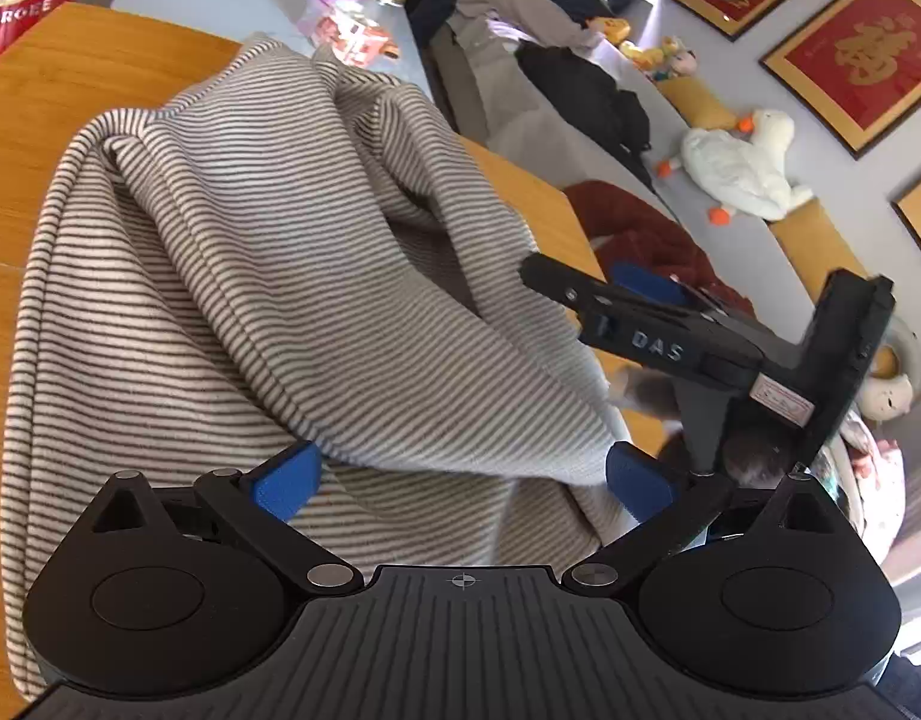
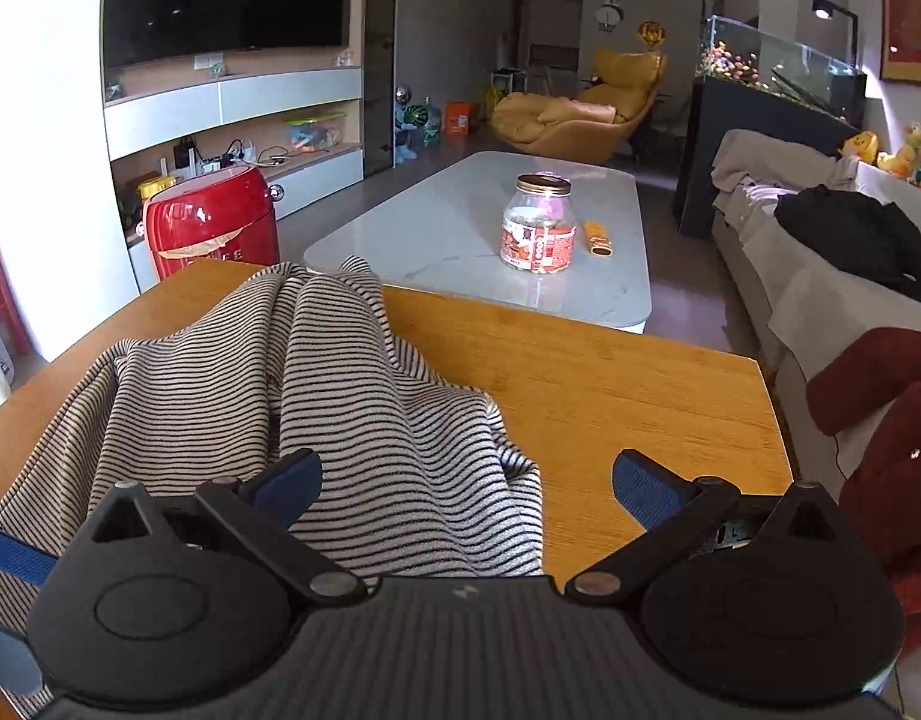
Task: Fold clothes
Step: 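Grasp the striped shirt with the left tool while the right tool grasps it too, then lift and shake the shirt out with both tools, spreading it flat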
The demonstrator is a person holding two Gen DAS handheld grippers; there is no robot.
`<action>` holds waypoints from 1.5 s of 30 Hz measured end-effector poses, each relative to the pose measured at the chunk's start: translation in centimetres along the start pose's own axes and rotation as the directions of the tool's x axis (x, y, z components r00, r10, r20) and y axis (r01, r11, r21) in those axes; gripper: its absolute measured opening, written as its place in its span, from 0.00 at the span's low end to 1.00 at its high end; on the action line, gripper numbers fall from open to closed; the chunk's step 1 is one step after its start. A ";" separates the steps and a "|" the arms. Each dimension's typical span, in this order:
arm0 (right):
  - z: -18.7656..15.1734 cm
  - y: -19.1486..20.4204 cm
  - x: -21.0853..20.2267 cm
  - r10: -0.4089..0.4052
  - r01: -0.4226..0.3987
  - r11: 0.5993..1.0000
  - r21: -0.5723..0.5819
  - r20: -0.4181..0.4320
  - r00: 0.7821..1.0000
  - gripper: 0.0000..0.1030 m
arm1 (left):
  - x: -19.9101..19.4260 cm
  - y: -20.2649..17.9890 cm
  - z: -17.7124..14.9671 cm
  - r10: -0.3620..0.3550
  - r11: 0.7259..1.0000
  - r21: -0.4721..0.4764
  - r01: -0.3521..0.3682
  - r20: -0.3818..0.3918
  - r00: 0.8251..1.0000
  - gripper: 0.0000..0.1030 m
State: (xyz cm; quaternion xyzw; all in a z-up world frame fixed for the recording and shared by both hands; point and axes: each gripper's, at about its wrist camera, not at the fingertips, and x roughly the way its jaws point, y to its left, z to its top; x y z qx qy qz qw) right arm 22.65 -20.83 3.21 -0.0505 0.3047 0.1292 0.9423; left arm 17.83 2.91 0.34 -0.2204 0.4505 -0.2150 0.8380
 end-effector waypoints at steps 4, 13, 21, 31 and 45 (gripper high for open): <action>-1.0 -0.6 -0.4 -0.005 0.006 1.000 0.023 -0.008 1.000 1.00 | 0.0 -0.9 1.2 0.133 0.989 0.049 -0.137 0.085 0.988 0.80; -0.6 -0.2 -1.1 0.043 -0.044 0.998 0.046 0.021 0.999 1.00 | 1.2 0.5 2.2 0.257 0.966 -0.001 -0.258 0.079 0.963 0.83; 0.2 0.5 -0.7 -0.038 0.037 0.999 0.007 0.042 0.998 1.00 | 1.2 -1.1 2.8 0.284 0.950 0.083 -0.302 0.185 0.941 0.12; 0.7 6.1 2.1 -0.070 0.068 0.963 -0.260 0.002 0.998 1.00 | -8.9 3.4 9.1 0.401 0.901 -0.020 -0.434 0.420 0.814 0.12; 1.0 -4.5 0.4 -0.313 0.308 0.944 -0.119 -0.025 0.949 1.00 | -9.1 7.4 7.2 0.393 0.907 0.013 -0.421 0.333 0.857 0.51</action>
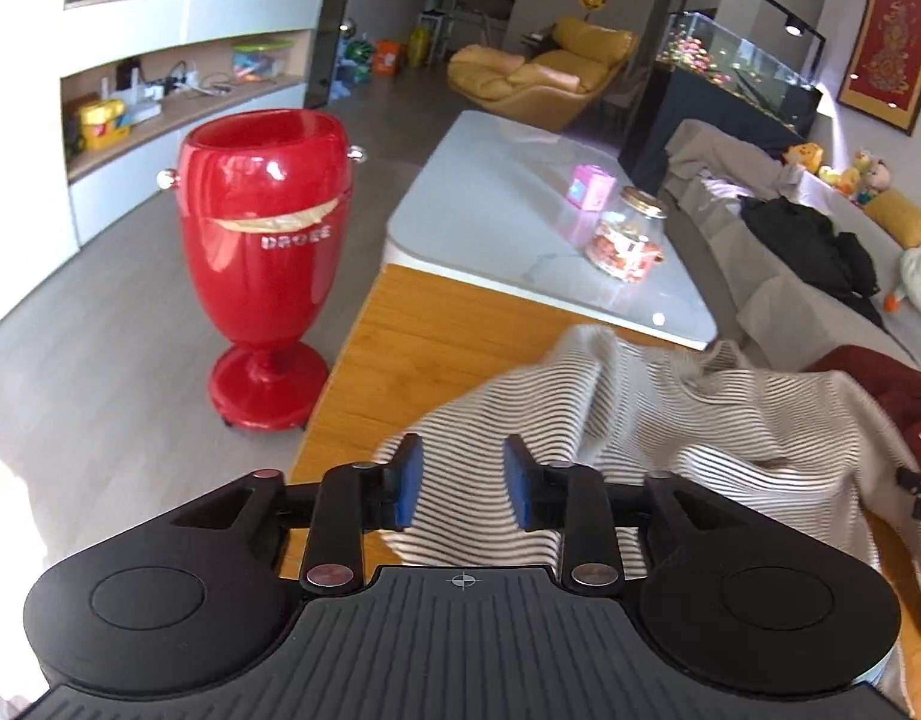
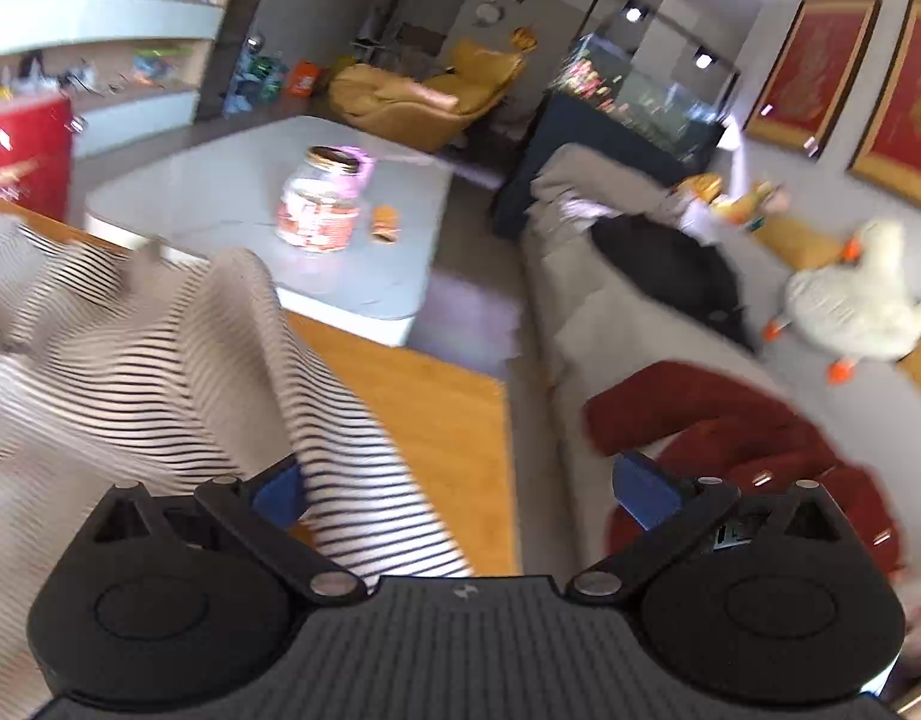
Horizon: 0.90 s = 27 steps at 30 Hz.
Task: Fold clothes
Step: 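Lift and shake the shirt out with both tools, spreading it flat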
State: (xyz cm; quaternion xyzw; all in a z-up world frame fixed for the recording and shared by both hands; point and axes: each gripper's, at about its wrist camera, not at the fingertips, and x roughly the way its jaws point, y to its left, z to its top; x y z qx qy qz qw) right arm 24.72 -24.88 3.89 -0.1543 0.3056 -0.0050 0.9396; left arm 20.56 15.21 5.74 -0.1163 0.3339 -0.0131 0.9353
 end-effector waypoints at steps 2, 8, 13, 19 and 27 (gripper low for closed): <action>-1.3 0.6 -1.6 0.135 -0.135 0.991 0.017 0.002 0.991 1.00 | -0.5 -1.7 -0.7 -0.060 0.997 0.054 0.059 0.019 0.998 0.60; -4.6 6.3 -5.1 0.429 -0.425 0.902 -0.073 0.038 0.903 1.00 | -0.3 -8.3 -4.2 -0.193 0.946 0.261 0.192 -0.022 0.981 0.81; -7.4 8.7 -6.7 0.520 -0.523 0.851 -0.043 -0.059 0.852 1.00 | 2.3 -9.8 -8.4 -0.189 0.941 0.239 0.241 -0.221 0.957 0.81; -10.8 7.4 -10.6 0.527 -0.530 0.848 -0.030 -0.070 0.847 1.00 | -1.1 -9.5 -12.9 -0.189 0.922 0.295 0.250 -0.219 0.957 0.88; -13.1 6.4 -13.8 0.526 -0.532 0.845 -0.059 -0.091 0.845 1.00 | -5.8 -10.4 -16.9 -0.171 0.887 0.385 0.256 -0.240 0.955 0.92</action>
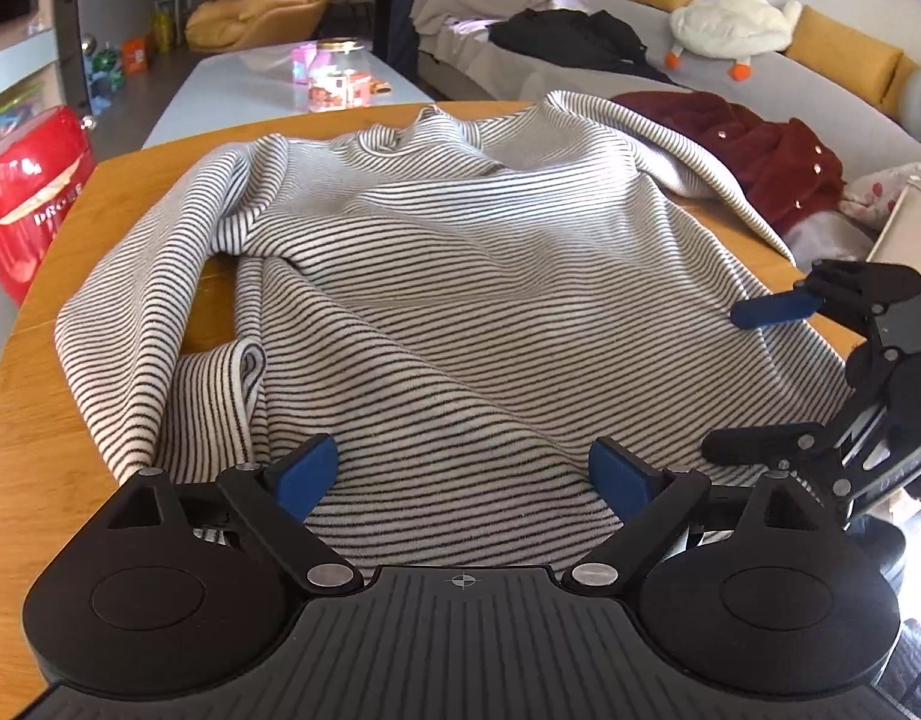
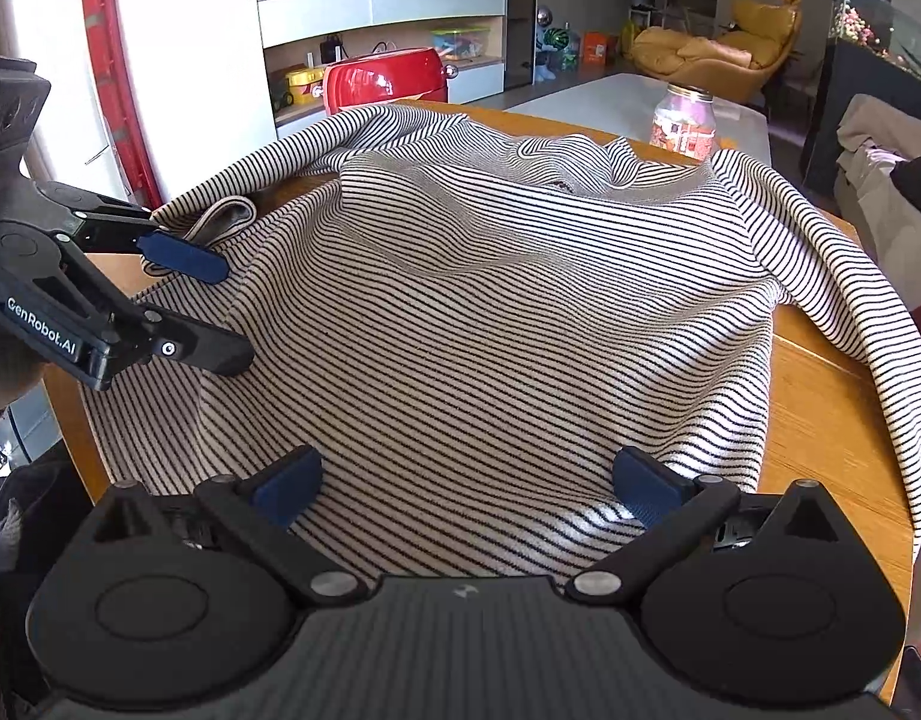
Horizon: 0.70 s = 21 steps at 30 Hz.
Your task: Fold clothes
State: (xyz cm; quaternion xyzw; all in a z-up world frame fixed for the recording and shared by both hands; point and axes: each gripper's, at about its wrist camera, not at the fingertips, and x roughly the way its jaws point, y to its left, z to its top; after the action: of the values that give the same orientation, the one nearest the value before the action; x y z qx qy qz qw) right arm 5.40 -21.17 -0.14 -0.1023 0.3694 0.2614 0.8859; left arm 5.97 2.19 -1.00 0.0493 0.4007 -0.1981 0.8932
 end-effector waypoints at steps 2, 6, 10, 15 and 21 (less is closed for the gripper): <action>0.3 -0.1 0.3 -0.003 0.003 1.000 0.006 -0.010 1.000 1.00 | -0.6 0.3 -0.2 0.004 1.000 0.004 -0.004 -0.009 1.000 0.92; 1.5 -0.1 0.9 -0.014 0.015 1.000 0.018 -0.072 0.997 1.00 | -1.7 1.6 -0.5 0.012 1.000 0.001 -0.012 -0.020 1.000 0.90; 2.2 -0.2 1.7 -0.033 0.038 0.998 0.046 -0.101 0.994 1.00 | -2.9 1.7 0.5 0.016 1.000 -0.014 -0.015 0.035 0.999 0.90; 1.4 -0.1 1.5 -0.043 0.046 0.998 0.052 -0.048 0.998 1.00 | -3.3 1.6 3.8 0.050 0.999 -0.008 -0.049 0.160 0.986 0.90; 4.6 -0.7 -0.7 -0.215 0.233 0.966 -0.112 0.151 0.965 0.71 | -0.1 5.0 8.1 0.261 0.961 0.041 -0.273 0.185 0.947 0.90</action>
State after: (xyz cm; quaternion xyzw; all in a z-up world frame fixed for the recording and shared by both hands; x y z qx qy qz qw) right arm 8.16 -20.32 3.58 -0.1820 0.2756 0.1891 0.9247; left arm 13.50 4.86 4.18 0.1148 0.3021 -0.0920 0.9419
